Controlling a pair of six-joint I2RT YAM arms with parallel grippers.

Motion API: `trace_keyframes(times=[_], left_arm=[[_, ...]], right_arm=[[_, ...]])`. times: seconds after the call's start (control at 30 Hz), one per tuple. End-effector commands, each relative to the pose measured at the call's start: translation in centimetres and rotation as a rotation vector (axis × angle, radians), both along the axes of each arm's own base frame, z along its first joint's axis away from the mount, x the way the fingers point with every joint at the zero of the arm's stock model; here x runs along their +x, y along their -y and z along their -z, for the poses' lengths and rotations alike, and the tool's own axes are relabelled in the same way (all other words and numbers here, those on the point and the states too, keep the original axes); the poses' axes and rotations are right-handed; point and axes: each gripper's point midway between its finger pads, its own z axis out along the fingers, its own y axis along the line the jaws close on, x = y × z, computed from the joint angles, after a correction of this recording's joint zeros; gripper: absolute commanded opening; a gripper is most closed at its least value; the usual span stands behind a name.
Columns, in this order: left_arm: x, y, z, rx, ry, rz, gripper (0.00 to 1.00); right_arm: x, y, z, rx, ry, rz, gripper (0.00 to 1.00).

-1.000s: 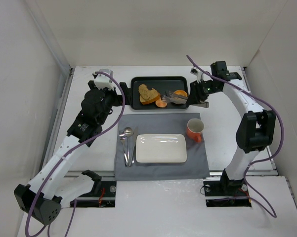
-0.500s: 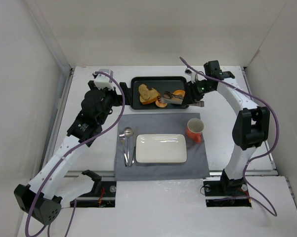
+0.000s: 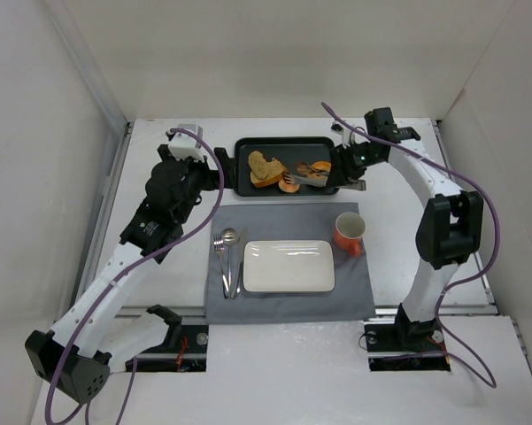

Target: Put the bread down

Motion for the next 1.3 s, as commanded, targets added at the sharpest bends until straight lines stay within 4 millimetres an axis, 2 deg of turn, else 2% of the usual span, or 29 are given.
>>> trace_keyframes(times=[0.0,0.4,1.27], left_arm=[[-0.4,-0.1,-3.1,-0.044,0.084,-0.003,1.0],[-0.4,-0.1,-3.1,-0.044,0.084,-0.003,1.0],[-0.4,-0.1,-3.1,-0.044,0.084,-0.003,1.0]], right_arm=[[1.5,-0.4,-1.3,-0.004,0.072,0.003,0.57],[1.3,-1.2,0.0,-0.035,0.041,-0.012,0.58],[1.1,-1.9,0.4,-0.049,0.015,-0.028,0.6]])
